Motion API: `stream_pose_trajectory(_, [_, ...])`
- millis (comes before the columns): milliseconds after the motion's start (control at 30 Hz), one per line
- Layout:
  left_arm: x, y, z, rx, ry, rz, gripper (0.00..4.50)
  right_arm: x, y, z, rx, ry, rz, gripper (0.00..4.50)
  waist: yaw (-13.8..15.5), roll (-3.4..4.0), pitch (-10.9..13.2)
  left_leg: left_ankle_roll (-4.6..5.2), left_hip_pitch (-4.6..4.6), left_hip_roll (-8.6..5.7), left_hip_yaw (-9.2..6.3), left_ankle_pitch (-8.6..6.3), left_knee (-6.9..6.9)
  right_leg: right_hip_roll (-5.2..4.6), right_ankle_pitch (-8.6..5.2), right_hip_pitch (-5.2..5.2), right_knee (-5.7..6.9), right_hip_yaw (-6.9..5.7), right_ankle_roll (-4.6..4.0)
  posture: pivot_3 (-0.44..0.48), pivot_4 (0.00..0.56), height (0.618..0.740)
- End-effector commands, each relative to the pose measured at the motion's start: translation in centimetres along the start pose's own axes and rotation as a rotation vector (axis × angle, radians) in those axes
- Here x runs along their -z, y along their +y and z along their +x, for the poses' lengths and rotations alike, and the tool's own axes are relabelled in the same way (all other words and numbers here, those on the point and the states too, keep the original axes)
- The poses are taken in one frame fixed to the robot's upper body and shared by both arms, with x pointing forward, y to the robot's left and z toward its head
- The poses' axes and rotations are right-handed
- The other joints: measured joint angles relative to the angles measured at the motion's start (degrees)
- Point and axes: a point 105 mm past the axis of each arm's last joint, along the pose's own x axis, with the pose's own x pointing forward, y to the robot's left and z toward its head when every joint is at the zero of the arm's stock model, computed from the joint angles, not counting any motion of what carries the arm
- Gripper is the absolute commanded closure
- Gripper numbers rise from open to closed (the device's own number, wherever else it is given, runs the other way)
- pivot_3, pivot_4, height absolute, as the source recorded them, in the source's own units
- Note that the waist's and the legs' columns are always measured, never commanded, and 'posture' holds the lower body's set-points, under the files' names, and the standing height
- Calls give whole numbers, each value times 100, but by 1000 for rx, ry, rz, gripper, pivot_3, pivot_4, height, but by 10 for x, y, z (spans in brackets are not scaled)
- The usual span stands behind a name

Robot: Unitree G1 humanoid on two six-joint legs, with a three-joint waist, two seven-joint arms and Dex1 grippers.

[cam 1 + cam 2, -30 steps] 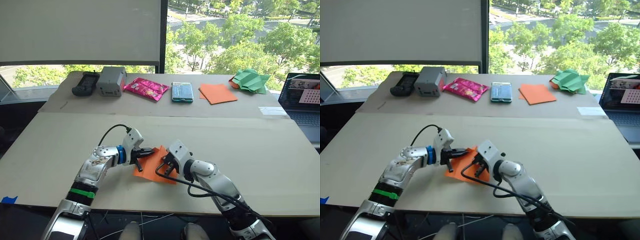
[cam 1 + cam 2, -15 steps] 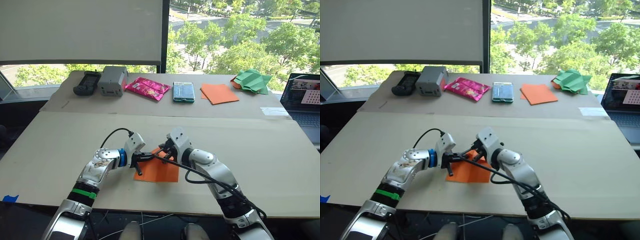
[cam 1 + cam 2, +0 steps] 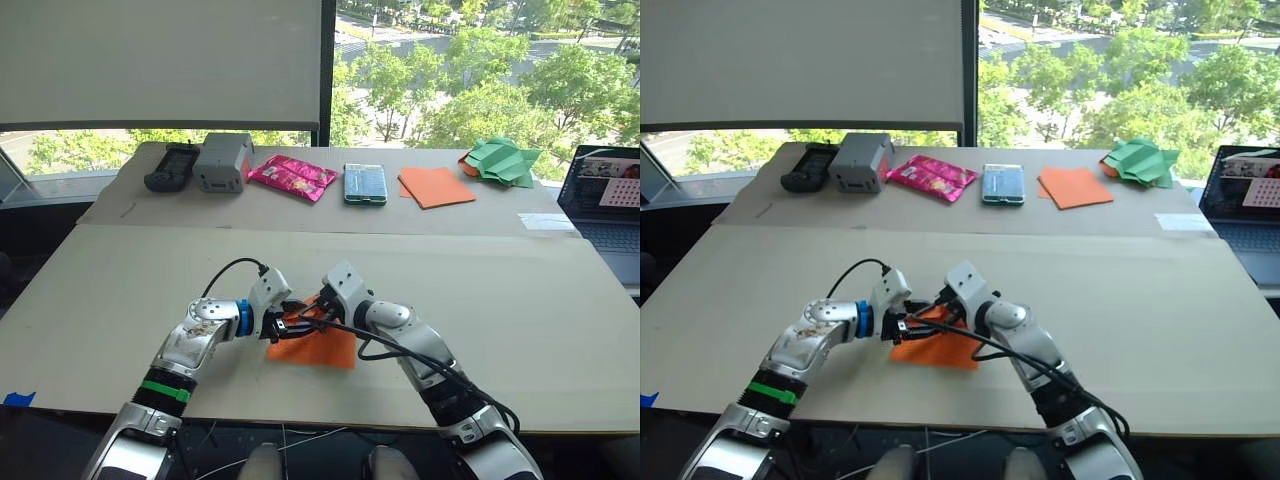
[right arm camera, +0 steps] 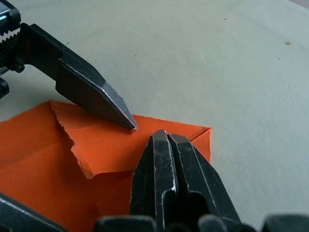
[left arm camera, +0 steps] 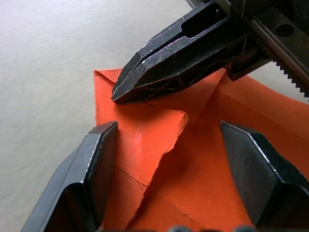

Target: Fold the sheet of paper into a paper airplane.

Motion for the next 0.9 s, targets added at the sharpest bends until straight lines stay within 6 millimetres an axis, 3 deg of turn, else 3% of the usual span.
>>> stream_pose_trajectory(33, [-12,8,-16,-42,-40,-9,1048,7,0,0,5,35,-13,4500,-9,1,0,0,0,0,0,0,0,0,0,0,1,0,0,0,150,702])
stream_pose_trajectory(233, [-35,26,-44,-91,-155,-71,1048,9,1,1,5,47,-21,4500,-7,1,1,1,-1,0,-1,1,-1,0,0,-1,0,0,0,0,150,702])
stream_pose_trajectory(267, [-33,27,-43,-94,-141,-64,1602,10,2,2,3,47,-22,4500,-7,2,1,1,0,0,-1,1,-1,0,0,-1,-1,0,0,0,150,702])
stream_pose_trajectory(400, [-30,30,-33,-100,-119,-54,2920,10,4,3,-1,49,-23,4500,4,1,1,-4,0,0,-1,-2,-1,0,0,1,-2,0,0,0,150,702])
stream_pose_trajectory(533, [-25,32,-8,-98,-64,-16,4148,10,5,3,-1,52,-27,4500,18,-1,0,4,0,-1,-1,2,-1,1,0,1,0,0,0,0,150,702])
stream_pose_trajectory(733, [-25,33,12,-91,-37,18,4148,11,5,3,4,56,-28,4500,-6,-2,-1,32,-1,-1,-1,20,-1,2,0,2,2,1,1,0,150,702])
stream_pose_trajectory(900, [-10,35,22,-96,42,51,4148,12,5,2,8,60,-26,4500,4,-2,-2,32,0,-1,-1,20,0,3,1,3,1,1,1,0,150,702])
